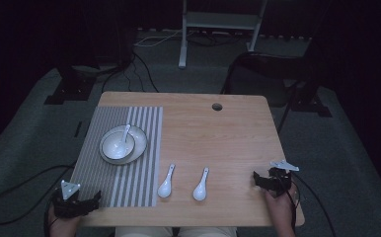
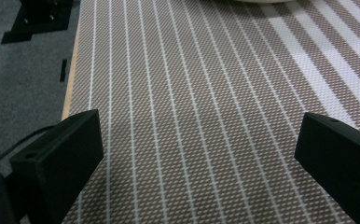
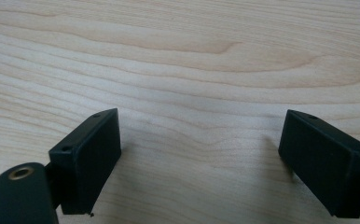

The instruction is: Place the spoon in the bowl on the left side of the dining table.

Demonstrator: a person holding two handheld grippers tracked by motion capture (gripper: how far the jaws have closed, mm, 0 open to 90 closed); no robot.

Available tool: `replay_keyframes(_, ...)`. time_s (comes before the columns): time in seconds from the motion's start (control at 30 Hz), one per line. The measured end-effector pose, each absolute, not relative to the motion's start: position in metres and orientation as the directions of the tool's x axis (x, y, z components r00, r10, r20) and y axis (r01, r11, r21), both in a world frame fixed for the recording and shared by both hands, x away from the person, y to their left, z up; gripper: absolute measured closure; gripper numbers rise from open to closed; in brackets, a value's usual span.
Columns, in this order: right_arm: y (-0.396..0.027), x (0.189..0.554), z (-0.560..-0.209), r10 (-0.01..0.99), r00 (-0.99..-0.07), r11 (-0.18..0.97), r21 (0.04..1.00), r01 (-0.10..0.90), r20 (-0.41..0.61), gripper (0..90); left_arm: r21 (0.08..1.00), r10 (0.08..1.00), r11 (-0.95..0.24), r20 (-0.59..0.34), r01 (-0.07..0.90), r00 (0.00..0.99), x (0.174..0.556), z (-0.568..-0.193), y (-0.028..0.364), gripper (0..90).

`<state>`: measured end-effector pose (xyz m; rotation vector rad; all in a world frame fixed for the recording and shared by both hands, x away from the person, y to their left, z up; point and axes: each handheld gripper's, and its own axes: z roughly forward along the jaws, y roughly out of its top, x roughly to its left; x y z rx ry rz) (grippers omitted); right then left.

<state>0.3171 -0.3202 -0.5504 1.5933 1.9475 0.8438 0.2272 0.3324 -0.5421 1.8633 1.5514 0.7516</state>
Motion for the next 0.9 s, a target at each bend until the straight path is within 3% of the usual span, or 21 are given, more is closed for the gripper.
replay_keyframes(0.63,-0.32,0.317,-0.55,0.979,-0.205,0.131,0.721,0.681,0.016,12.2,0.781,0.999,-0.039,0.035,0.623,0.019,0.206,-0.541,0.349,1.2)
replay_keyframes(0.9,-0.32,0.317,-0.55,0.979,-0.205,0.131,0.721,0.681,0.016,12.2,0.766,0.999,-0.031,0.033,0.642,0.009,0.208,-0.544,0.351,1.2)
